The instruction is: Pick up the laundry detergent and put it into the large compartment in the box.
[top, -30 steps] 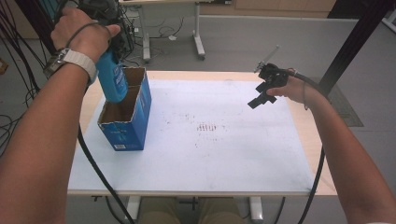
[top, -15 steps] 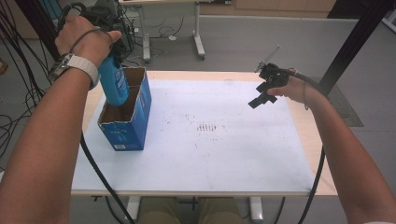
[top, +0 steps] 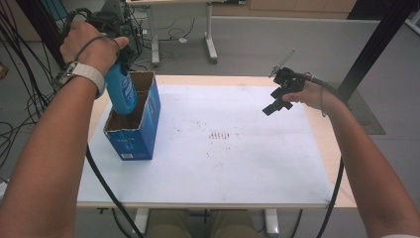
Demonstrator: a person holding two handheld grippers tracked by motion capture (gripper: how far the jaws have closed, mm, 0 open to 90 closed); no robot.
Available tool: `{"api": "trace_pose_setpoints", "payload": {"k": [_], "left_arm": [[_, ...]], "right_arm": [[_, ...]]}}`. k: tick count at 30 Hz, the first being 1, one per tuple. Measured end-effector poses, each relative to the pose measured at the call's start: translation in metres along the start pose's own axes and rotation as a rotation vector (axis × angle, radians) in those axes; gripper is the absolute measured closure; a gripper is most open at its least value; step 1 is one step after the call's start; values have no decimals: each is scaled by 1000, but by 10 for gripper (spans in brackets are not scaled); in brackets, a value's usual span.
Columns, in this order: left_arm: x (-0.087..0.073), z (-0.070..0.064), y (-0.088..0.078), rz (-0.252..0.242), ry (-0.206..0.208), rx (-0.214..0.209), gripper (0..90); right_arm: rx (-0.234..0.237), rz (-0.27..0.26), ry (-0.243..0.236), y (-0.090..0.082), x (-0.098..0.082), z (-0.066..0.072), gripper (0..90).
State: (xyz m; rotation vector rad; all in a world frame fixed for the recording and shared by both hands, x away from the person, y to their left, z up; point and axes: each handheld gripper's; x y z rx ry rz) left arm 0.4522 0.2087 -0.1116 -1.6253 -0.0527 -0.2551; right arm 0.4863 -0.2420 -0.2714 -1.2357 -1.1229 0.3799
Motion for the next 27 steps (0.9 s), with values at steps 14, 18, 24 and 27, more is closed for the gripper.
{"api": "trace_pose_setpoints", "payload": {"k": [14, 18, 24, 27], "left_arm": [[-1, 2, 9, 7, 1, -8, 380], [-2, 4, 12, 3, -2, -14, 380], [-3, 4, 16, 6, 2, -19, 380], [-3, 4, 17, 3, 2, -19, 380]], "right_arm": [[1, 2, -2, 1, 0, 1, 95], [1, 5, -1, 1, 1, 1, 95], [1, 2, -4, 2, 1, 2, 95], [1, 4, -6, 2, 1, 2, 95]]}}
Point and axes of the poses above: each handheld gripper's, and its own axes: y roughly forward along the jaws, x roughly out of its top, z roughly to its left, and after that the axes turned 10 degrees about -x, right-handed
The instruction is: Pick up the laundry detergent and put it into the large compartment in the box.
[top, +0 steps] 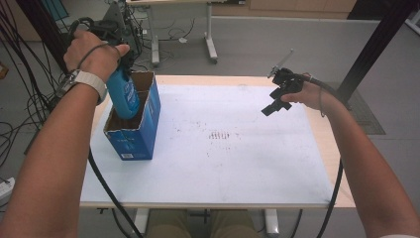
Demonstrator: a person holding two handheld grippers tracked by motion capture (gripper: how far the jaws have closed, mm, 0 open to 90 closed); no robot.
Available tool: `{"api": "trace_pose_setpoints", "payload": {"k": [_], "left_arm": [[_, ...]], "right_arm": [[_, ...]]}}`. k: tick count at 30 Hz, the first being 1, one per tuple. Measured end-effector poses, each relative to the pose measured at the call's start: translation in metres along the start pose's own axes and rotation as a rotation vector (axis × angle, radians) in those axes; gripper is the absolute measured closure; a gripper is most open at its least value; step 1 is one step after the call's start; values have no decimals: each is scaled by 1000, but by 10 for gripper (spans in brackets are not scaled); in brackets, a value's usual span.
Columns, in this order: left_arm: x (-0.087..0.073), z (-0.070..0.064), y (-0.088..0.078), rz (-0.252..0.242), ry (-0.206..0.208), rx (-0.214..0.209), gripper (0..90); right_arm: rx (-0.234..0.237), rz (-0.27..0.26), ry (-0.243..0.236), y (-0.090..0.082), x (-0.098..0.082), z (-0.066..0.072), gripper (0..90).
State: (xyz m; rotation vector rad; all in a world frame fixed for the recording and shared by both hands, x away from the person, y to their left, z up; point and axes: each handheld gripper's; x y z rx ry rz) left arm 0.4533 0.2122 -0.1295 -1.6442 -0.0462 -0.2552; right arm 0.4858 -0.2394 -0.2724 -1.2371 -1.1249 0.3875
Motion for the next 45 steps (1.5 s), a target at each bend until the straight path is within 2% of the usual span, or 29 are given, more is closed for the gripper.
{"api": "trace_pose_setpoints", "payload": {"k": [25, 45], "left_arm": [[-3, 4, 19, 14, 8, -8, 380], [-6, 2, 47, 42, 6, -27, 379]], "right_arm": [[3, 0, 3, 2, -1, 0, 95], [7, 1, 16, 3, -8, -1, 95]]}}
Point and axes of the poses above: each handheld gripper's, and its own axes: y roughly forward along the jaws, x roughly out of its top, z roughly to its left, and after that the axes turned 10 degrees about -x, right-handed
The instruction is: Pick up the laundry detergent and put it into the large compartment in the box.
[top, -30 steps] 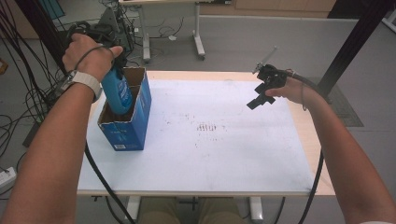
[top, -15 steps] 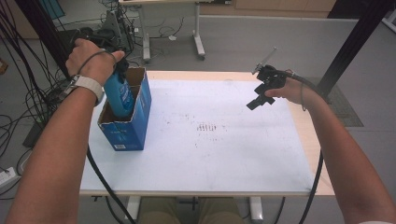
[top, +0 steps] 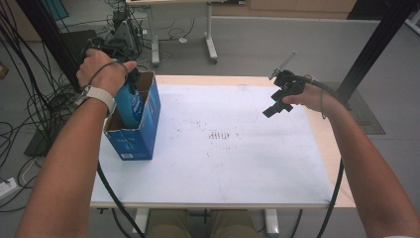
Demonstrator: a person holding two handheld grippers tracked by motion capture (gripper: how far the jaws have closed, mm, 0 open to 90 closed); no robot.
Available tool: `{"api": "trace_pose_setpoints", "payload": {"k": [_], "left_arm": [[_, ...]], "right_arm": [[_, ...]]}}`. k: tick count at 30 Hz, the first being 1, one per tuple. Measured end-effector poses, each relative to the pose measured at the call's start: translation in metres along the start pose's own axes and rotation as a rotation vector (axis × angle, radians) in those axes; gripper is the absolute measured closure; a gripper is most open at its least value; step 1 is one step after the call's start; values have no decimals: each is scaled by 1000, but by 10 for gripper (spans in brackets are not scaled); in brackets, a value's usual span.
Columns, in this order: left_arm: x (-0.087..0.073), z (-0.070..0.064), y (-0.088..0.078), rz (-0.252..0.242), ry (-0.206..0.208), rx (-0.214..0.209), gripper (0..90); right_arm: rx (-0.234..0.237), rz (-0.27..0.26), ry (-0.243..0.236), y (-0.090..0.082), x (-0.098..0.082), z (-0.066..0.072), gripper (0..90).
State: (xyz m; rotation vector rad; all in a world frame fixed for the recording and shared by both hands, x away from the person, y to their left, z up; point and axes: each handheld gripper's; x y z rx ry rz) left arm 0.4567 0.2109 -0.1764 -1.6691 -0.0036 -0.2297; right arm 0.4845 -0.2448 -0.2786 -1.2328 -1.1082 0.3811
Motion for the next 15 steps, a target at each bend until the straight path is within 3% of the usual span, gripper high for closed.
{"api": "trace_pose_setpoints", "payload": {"k": [15], "left_arm": [[-6, 5, 22, 21, -8, -1, 380]], "right_arm": [[2, 0, 6, 1, -3, 0, 95]]}}
Point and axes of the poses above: each handheld gripper's, and its own axes: y roughly forward along the jaws, x roughly out of its top, z roughly to its left, and after that the axes turned 10 degrees about -x, right-handed
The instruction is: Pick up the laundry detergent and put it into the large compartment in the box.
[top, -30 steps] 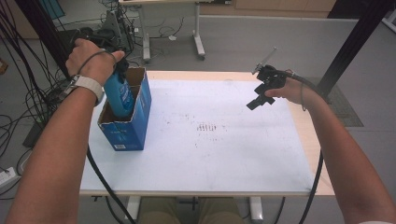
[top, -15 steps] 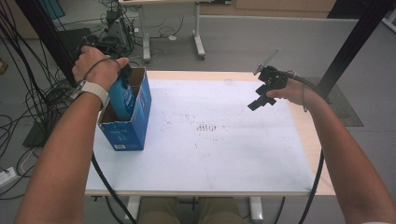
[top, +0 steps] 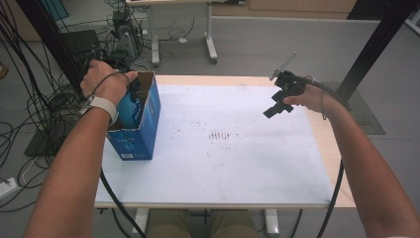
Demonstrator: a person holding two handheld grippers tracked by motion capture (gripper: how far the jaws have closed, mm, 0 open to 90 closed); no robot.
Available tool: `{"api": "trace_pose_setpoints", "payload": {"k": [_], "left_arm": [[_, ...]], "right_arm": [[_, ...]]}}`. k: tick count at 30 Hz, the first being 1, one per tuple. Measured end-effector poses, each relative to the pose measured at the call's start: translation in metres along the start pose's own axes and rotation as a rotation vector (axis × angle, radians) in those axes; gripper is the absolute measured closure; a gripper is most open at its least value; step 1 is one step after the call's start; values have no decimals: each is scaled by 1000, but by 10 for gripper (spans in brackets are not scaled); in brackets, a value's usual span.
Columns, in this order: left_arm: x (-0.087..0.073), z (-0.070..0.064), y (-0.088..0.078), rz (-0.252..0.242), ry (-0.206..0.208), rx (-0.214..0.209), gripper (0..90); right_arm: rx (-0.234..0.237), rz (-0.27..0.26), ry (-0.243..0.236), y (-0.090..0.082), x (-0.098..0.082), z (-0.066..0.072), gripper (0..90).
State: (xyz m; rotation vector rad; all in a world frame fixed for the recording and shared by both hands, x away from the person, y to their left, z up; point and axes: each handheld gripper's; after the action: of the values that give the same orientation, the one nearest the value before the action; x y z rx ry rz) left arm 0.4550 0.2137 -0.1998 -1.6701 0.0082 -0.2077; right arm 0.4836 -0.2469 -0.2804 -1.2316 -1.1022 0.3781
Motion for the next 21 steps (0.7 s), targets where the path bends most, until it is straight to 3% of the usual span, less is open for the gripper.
{"api": "trace_pose_setpoints", "payload": {"k": [21], "left_arm": [[-4, 6, 32, 20, -4, 5, 379]], "right_arm": [[4, 1, 10, 3, -4, -1, 95]]}}
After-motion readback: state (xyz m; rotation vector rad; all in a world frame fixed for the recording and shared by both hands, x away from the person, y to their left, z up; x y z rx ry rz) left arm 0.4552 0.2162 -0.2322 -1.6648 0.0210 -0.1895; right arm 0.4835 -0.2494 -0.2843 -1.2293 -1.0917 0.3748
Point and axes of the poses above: each handheld gripper's, and its own axes: y roughly forward along the jaws, x roughly out of its top, z roughly to its left, and after that the axes turned 10 degrees about -x, right-handed
